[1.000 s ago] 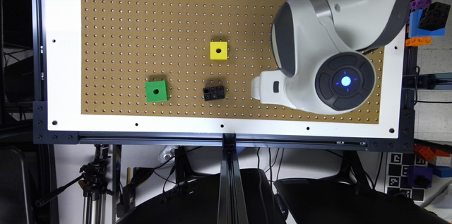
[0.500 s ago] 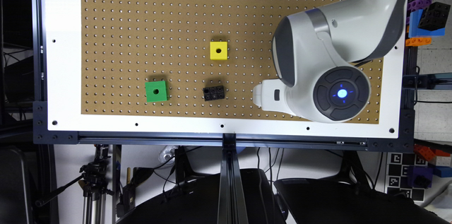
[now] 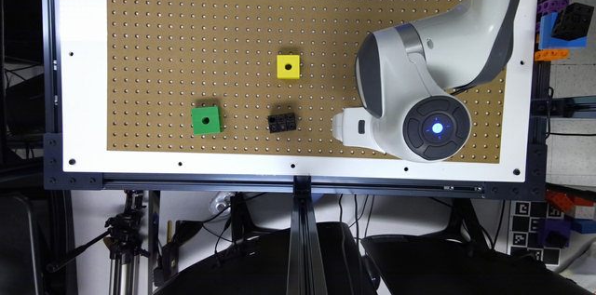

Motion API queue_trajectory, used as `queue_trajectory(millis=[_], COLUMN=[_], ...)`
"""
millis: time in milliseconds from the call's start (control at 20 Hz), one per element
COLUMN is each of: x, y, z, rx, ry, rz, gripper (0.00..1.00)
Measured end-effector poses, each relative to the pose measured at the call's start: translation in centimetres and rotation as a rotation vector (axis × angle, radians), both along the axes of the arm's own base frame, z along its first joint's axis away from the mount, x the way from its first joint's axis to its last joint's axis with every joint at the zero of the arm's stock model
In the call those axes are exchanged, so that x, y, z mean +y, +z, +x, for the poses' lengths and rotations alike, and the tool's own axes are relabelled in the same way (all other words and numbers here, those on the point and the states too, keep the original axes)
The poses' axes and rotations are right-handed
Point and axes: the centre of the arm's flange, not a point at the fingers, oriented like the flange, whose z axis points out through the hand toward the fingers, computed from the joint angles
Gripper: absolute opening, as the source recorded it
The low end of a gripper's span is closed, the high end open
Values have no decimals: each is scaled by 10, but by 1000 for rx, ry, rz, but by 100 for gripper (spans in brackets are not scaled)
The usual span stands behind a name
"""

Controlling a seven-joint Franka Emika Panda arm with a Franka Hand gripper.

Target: Pick up pink block.

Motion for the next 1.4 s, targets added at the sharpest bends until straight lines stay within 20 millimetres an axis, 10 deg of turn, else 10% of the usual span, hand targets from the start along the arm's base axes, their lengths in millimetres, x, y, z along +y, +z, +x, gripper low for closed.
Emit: queue_trajectory(millis=[200, 250, 1400], x=[1, 0, -1], y=[-7, -7, 0], z=[1, 1, 2], rx=[2, 1, -1], ry=[1, -1, -2], rz=[0, -1, -1], gripper=[100, 0, 0])
